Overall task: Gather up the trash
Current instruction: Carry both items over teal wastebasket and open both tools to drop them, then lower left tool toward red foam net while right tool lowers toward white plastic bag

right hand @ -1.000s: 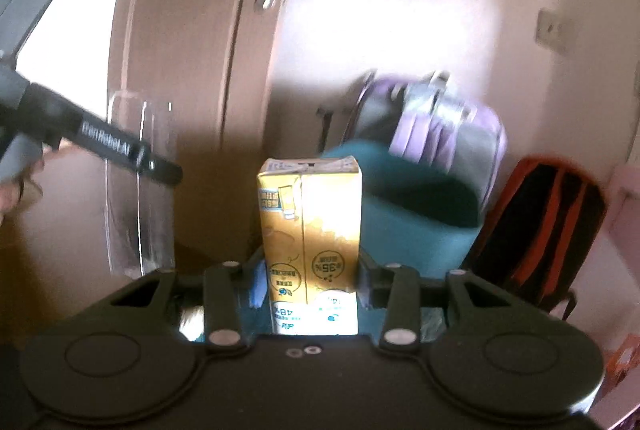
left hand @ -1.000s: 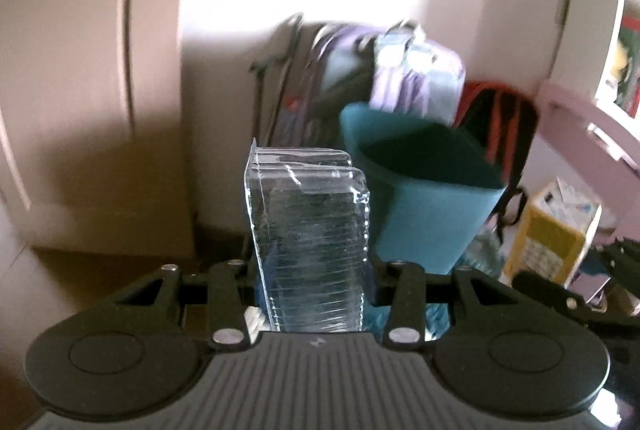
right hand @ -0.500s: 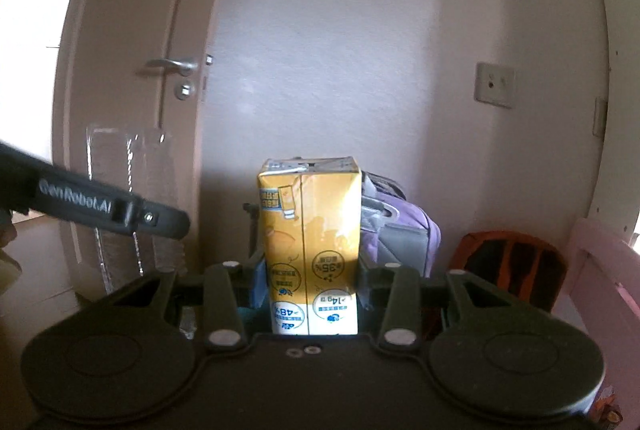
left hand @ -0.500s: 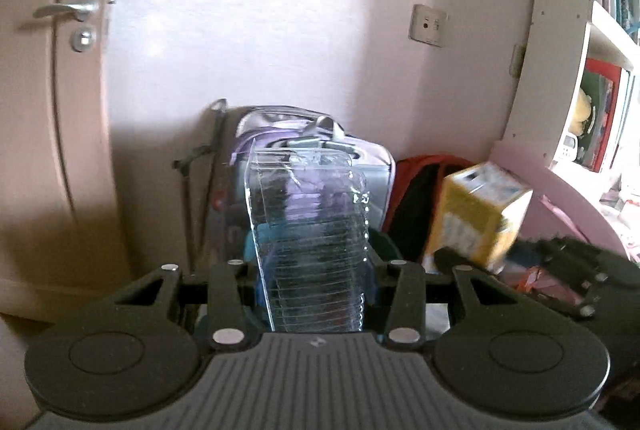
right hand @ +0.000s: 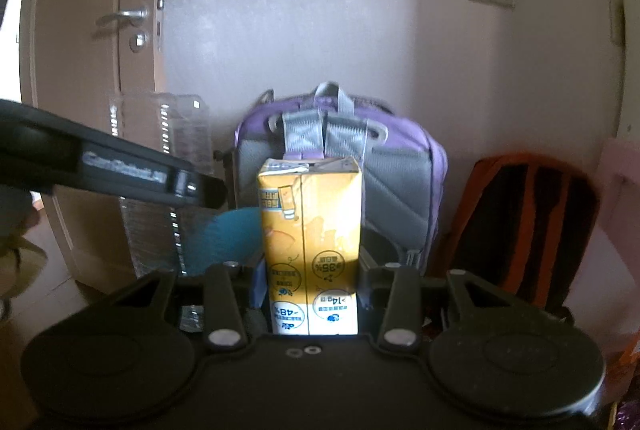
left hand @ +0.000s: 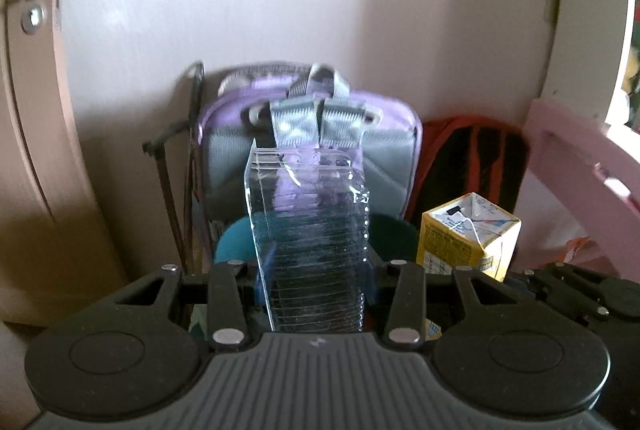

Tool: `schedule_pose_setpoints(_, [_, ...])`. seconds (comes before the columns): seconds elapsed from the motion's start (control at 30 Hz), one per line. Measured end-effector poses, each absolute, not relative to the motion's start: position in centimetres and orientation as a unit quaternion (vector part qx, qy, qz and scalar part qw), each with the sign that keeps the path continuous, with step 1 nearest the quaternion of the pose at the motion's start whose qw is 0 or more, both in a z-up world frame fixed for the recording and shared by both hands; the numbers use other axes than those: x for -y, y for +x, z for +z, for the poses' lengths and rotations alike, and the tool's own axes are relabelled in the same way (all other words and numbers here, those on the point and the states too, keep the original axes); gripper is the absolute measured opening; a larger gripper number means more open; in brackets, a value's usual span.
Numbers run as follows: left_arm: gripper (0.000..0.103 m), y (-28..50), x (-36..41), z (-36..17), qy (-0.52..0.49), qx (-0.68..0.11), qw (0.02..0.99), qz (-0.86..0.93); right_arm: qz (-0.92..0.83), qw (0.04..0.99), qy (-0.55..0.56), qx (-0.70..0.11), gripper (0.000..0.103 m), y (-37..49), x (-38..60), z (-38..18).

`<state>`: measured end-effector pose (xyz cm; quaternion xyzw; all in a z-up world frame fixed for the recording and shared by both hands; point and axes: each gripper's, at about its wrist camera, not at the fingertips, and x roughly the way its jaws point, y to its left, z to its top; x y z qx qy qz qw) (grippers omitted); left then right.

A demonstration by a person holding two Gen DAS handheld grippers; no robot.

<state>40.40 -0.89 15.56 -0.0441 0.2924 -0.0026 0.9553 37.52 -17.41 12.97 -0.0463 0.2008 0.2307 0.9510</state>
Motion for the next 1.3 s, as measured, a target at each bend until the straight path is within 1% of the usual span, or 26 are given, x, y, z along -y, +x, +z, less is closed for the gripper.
schedule_pose_setpoints(0.4, [0.043, 45.6, 0.1, 8.2, -0.039, -0.368, 0.929, 0.002, 0.257, 0.93, -0.071, -0.253, 0.041, 41.1, 15.0, 7.8])
schedule_pose_setpoints(0.6, [0.044, 46.9, 0.2, 6.1, -0.04, -0.392, 0.919, -0.01, 0.262, 0.923, -0.08, -0.268, 0.046, 41.5, 14.5, 6.4])
schedule_pose_setpoints(0.67, [0.043, 47.0, 0.3, 5.8, -0.038, -0.396, 0.917, -0.016, 0.26, 0.924, -0.086, -0.267, 0.046, 41.4, 14.4, 6.1])
schedule_pose_setpoints(0.73, [0.044, 47.0, 0.1, 5.7, -0.043, -0.397, 0.916, -0.019, 0.259, 0.925, -0.088, -0.265, 0.049, 41.3, 14.4, 6.1])
schedule_pose_setpoints(0.8, [0.051, 46.8, -0.1, 5.9, -0.052, -0.396, 0.917, -0.02, 0.259, 0.925, -0.088, -0.263, 0.053, 41.4, 14.2, 6.3])
schedule_pose_setpoints(0.83, [0.057, 46.7, -0.2, 6.1, -0.057, -0.394, 0.917, -0.024, 0.26, 0.925, -0.089, -0.262, 0.054, 41.3, 14.2, 6.4])
schedule_pose_setpoints(1.0, [0.064, 45.3, 0.2, 7.2, -0.066, -0.39, 0.918, -0.035, 0.26, 0.925, -0.1, -0.26, 0.057, 40.4, 14.0, 7.0])
schedule_pose_setpoints(1.03, [0.067, 44.9, 0.3, 7.4, -0.065, -0.388, 0.919, -0.036, 0.26, 0.925, -0.101, -0.259, 0.057, 40.1, 14.0, 7.1])
schedule_pose_setpoints(1.07, [0.072, 44.5, 0.5, 7.7, -0.064, -0.386, 0.919, -0.037, 0.259, 0.925, -0.104, -0.257, 0.057, 39.7, 14.0, 7.4])
schedule_pose_setpoints(1.13, [0.079, 43.7, 0.8, 8.4, -0.064, -0.38, 0.922, -0.037, 0.256, 0.926, -0.109, -0.254, 0.058, 39.0, 14.0, 7.8])
schedule_pose_setpoints(1.3, [0.079, 41.3, 0.8, 10.2, -0.069, -0.371, 0.925, -0.037, 0.254, 0.929, -0.114, -0.246, 0.059, 36.7, 14.6, 9.5])
